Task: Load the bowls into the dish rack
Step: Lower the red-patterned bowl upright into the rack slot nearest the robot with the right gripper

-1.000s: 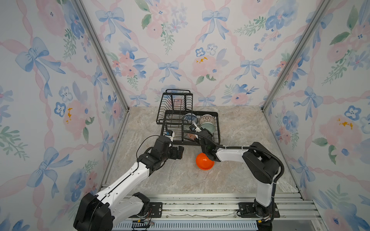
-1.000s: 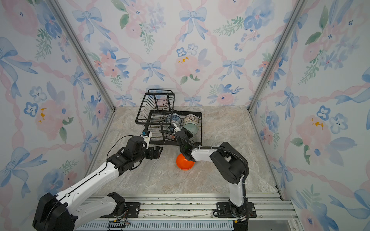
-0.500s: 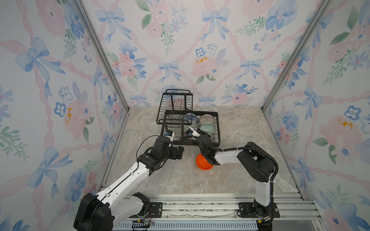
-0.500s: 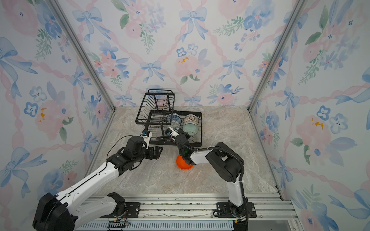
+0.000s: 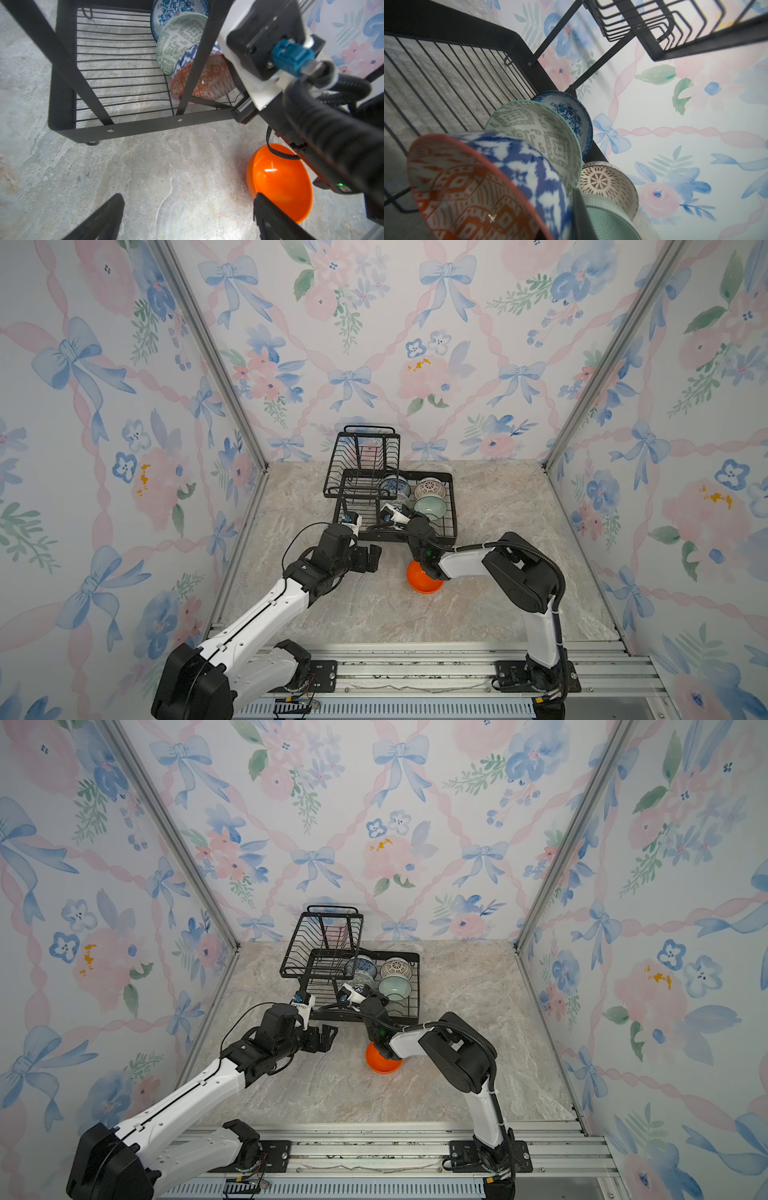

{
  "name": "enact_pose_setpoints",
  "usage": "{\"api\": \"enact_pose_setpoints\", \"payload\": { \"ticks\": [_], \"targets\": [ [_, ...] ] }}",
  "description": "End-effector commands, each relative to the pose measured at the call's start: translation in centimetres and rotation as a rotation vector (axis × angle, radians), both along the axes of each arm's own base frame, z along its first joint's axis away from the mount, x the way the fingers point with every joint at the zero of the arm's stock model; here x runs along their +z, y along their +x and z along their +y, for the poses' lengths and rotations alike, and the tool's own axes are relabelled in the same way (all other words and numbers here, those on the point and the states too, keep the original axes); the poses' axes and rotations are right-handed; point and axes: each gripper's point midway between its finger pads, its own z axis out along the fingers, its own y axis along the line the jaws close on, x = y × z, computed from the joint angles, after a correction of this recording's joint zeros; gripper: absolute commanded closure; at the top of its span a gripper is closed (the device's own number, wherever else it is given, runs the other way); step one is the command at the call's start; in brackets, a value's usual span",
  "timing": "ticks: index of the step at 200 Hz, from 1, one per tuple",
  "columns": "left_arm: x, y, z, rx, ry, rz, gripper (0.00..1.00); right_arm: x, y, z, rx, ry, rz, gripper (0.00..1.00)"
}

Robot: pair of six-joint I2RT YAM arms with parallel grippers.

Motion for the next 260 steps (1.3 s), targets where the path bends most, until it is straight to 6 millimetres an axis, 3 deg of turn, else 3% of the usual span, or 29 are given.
{"api": "enact_pose_setpoints", "payload": {
  "ticks": [1,91,158,260],
  "targets": [
    [0.0,-0.3,0.1,0.003,-0.019,0.003,0.02,2.1,1.0,1.1,0.016,0.033,-0.064,1.00],
    [0.0,-0.3,0.1,0.001,-0.023,0.005,0.02,1.7,2.3,0.9,-0.004,0.015,-0.082,1.00],
    [-0.2,-0.3,0.1,0.002,-0.021,0.009,0.02,-0.8,1.3,1.2,0.034,0.001,0.016,1.00],
    [-0.1,-0.3,0.0,-0.001,-0.023,0.006,0.02,-2.0,1.1,1.9,0.056,-0.020,0.059,0.96]
  ]
}}
